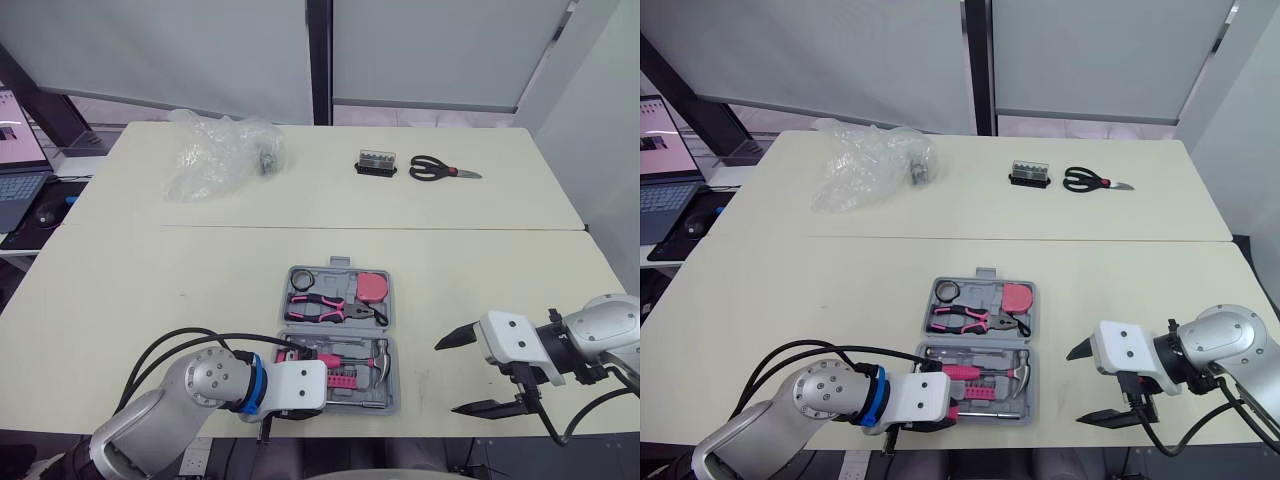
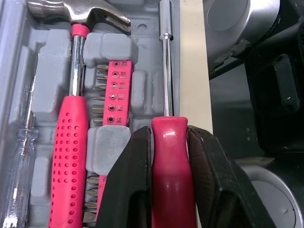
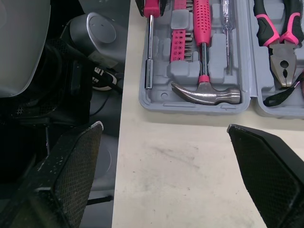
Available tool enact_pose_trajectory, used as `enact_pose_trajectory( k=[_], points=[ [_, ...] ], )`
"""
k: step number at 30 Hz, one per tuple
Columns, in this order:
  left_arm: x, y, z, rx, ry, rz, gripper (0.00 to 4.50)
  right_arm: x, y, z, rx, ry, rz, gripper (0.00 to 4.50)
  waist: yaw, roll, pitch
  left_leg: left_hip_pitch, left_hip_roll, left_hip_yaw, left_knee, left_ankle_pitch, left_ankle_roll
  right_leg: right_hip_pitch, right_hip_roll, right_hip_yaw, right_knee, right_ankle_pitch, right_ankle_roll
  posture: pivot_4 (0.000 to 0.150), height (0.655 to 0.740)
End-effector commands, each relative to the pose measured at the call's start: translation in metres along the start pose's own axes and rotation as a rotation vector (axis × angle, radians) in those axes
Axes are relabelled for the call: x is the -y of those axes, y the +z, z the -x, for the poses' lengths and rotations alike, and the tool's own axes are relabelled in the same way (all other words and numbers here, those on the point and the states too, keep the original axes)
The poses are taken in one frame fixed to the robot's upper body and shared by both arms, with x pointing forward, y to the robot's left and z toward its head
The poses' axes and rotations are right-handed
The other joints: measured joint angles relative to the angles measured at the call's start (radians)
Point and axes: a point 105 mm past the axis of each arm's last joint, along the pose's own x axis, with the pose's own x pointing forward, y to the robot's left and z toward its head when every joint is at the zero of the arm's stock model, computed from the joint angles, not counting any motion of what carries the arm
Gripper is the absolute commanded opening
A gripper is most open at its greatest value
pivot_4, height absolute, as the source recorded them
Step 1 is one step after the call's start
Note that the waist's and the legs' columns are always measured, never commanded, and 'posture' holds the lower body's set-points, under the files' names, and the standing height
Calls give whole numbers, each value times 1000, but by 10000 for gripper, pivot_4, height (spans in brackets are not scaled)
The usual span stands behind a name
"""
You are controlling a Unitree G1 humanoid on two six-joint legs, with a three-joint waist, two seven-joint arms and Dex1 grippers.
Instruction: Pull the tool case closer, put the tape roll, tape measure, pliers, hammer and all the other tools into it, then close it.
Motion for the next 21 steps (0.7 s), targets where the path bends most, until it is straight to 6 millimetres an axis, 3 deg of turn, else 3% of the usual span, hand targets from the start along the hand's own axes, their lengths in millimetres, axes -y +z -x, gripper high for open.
enact_pose_trajectory(
  k=[1, 21],
  points=[
    [1, 5, -2, 1, 8, -20, 7153, 0, 5, 3, -6, -12, 41, 45000, 0, 0, 0, 0, 0, 0, 0, 0, 0, 0, 0, 0, 0, 0, 0, 1500, 7400],
    [-2, 12, -9, -2, 12, 16, 7153, -2, 4, -1, 3, -16, 38, 45000, 0, 0, 0, 0, 0, -1, 2, 0, 0, 1, 0, 0, 1, 0, 0, 1500, 7400]
  ],
)
